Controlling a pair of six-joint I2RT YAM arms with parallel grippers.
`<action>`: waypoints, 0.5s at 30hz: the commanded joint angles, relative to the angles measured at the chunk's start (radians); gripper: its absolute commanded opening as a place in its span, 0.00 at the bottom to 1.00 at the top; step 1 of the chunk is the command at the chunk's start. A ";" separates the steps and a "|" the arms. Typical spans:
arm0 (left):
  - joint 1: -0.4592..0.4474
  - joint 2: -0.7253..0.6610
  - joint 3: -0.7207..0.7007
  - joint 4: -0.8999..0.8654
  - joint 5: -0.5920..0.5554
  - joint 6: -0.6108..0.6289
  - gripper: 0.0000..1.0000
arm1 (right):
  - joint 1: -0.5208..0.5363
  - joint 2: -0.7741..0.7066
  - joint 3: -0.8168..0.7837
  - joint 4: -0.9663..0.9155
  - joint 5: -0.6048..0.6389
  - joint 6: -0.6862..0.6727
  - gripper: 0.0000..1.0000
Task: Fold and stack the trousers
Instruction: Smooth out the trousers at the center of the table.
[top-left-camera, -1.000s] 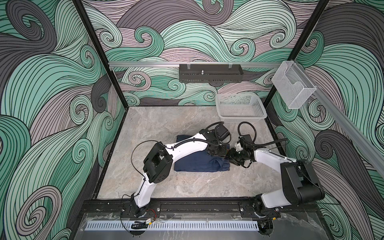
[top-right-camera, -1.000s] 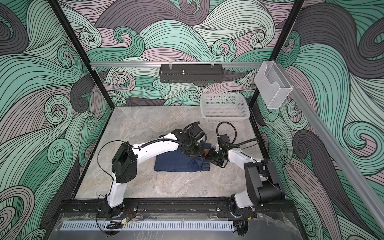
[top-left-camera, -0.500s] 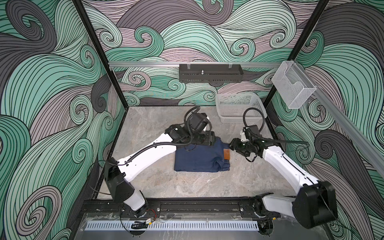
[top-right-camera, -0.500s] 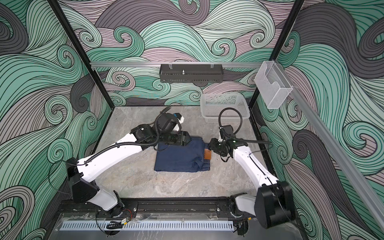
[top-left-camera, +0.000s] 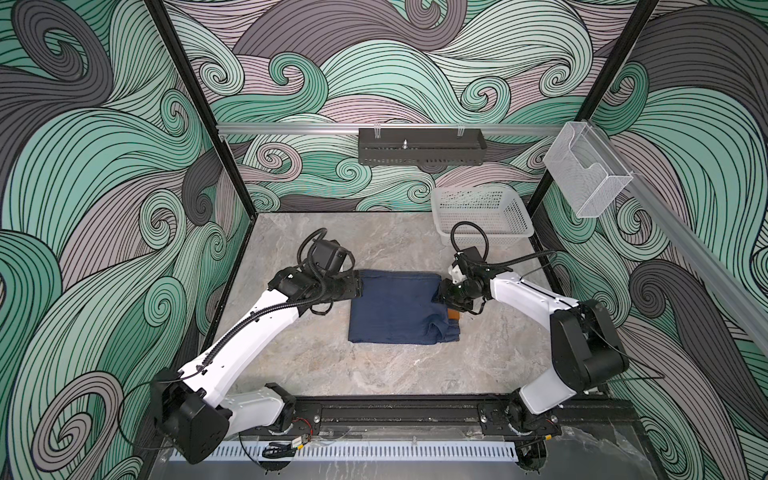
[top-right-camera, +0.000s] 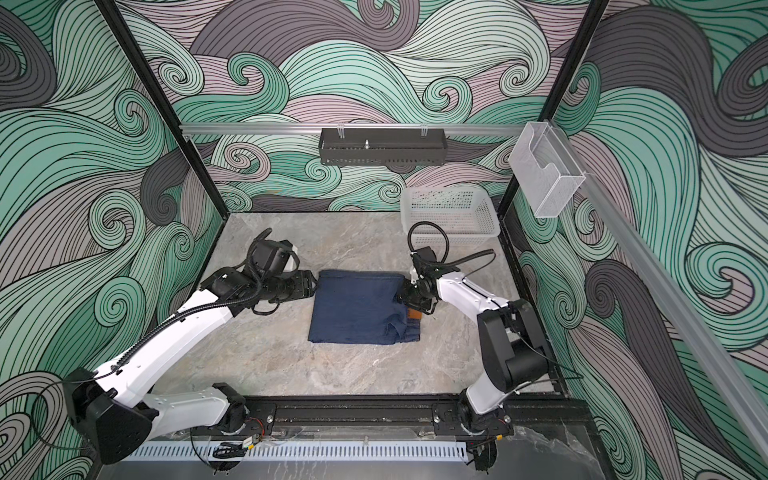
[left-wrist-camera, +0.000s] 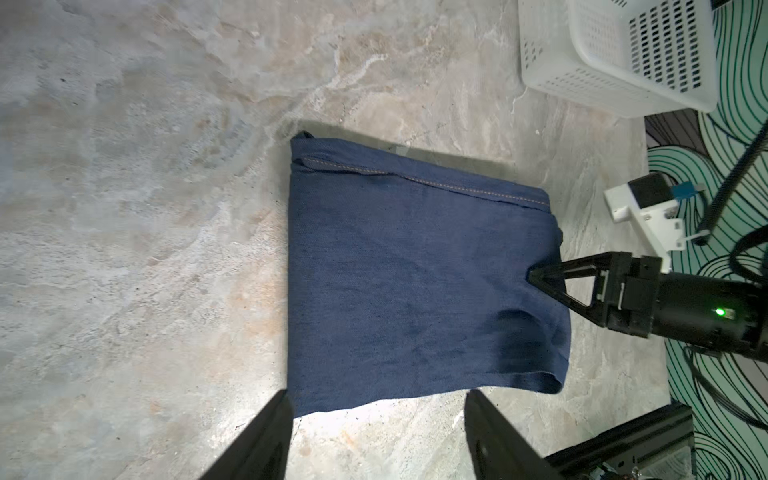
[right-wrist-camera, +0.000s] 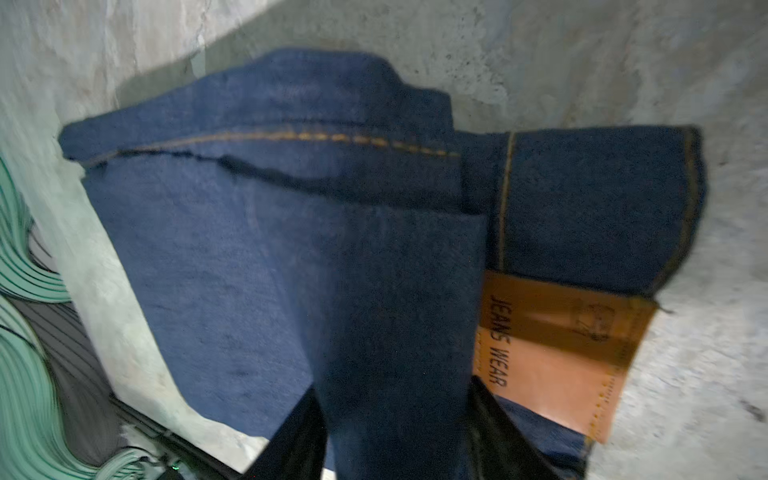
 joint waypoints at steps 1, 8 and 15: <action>0.027 -0.021 -0.010 -0.051 -0.015 0.028 0.68 | 0.020 -0.013 0.039 0.021 -0.019 0.002 0.19; 0.062 -0.036 -0.026 -0.065 -0.017 0.043 0.68 | 0.072 -0.195 0.121 -0.120 0.057 -0.023 0.00; 0.077 -0.025 -0.036 -0.064 -0.017 0.054 0.68 | 0.033 -0.341 0.048 -0.151 0.101 -0.027 0.00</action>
